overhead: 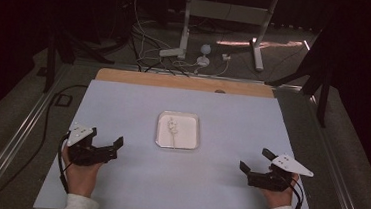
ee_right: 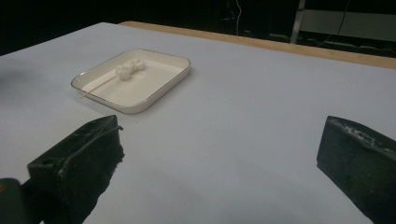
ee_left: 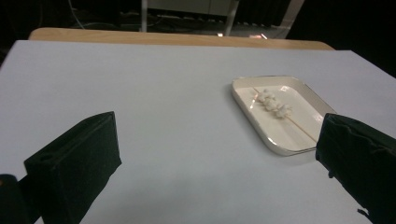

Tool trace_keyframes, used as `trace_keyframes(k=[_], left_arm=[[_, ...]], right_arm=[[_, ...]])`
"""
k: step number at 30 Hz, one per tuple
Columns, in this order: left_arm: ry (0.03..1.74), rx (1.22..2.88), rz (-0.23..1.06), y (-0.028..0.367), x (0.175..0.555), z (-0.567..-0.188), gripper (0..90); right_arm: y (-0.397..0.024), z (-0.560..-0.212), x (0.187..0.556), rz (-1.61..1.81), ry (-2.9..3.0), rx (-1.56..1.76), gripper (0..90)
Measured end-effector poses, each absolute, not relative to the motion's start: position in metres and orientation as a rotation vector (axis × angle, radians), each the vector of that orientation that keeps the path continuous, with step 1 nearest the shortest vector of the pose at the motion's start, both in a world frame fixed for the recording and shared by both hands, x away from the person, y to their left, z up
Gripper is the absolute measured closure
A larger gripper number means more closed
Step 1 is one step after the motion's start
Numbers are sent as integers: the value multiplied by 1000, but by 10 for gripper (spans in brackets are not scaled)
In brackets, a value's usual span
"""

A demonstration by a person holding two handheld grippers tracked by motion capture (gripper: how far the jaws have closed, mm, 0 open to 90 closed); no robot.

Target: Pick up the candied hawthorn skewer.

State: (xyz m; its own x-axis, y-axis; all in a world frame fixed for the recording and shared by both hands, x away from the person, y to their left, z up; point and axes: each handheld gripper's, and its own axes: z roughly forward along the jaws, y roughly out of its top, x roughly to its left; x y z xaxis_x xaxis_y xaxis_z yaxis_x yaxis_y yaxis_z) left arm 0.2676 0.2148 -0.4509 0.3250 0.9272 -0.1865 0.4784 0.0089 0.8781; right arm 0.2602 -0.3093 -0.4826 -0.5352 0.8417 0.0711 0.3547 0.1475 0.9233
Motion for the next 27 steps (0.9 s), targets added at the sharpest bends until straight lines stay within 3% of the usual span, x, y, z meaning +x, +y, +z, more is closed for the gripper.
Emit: trace_keyframes(k=[27], left_arm=[[1183, 1711, 512, 133, 310, -447, 4]], right_arm=[[-309, -484, 262, 1367, 1967, 1141, 0]])
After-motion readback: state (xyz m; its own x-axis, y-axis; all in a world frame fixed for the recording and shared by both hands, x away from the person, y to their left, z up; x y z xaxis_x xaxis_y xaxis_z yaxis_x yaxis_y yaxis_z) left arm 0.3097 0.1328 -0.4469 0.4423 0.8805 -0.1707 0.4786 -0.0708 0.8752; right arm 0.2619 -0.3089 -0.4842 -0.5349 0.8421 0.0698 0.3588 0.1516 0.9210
